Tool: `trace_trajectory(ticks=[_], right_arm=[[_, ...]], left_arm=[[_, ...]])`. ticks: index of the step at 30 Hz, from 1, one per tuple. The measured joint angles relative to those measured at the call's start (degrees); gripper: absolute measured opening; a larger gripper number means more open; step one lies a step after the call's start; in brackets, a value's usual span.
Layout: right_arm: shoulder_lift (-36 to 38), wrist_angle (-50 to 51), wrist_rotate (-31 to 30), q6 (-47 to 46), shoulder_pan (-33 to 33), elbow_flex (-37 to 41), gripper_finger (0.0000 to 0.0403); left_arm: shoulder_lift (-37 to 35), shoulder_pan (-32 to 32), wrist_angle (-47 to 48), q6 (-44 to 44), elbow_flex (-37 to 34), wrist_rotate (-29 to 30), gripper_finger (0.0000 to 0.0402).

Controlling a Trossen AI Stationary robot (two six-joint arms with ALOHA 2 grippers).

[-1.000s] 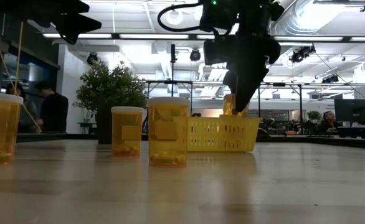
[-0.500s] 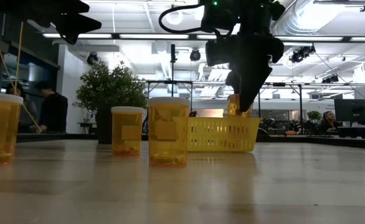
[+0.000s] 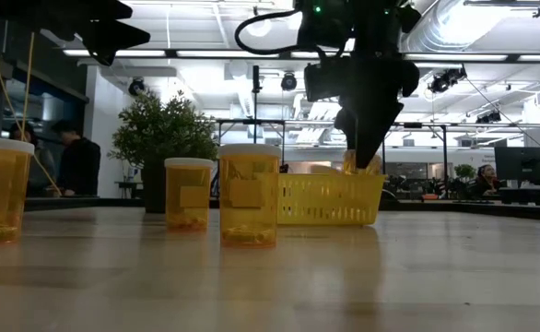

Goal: Pick and place pill bottles into a basket
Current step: Put the orange pill bottle into the bottom right corner of the yellow basket, then put the orange pill bottle into the bottom left corner of the yellow basket

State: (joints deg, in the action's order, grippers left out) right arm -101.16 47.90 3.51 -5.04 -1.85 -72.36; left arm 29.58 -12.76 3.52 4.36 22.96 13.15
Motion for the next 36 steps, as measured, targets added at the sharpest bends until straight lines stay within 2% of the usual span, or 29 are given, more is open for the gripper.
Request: trace_trajectory(ticks=[18,28,32,36], right_arm=[[0.0,1.1,0.1,0.1,0.0,-0.3,0.0236],[1.3,10.8,-3.7,-0.5,-0.9,-11.4,0.0236],[5.8,6.0,-4.1,2.0,1.5,-11.6,0.0236],[16.1,-6.3,-4.1,3.6,5.4,-3.7,0.0228]], left_arm=[[0.0,0.0,-0.1,0.0,0.0,0.0,0.0276],[0.0,0.0,-0.1,0.4,0.0,0.0,0.0276],[0.0,0.0,0.0,0.4,0.0,0.0,0.0276],[0.0,0.0,0.0,0.9,0.0,-0.2,0.0276]])
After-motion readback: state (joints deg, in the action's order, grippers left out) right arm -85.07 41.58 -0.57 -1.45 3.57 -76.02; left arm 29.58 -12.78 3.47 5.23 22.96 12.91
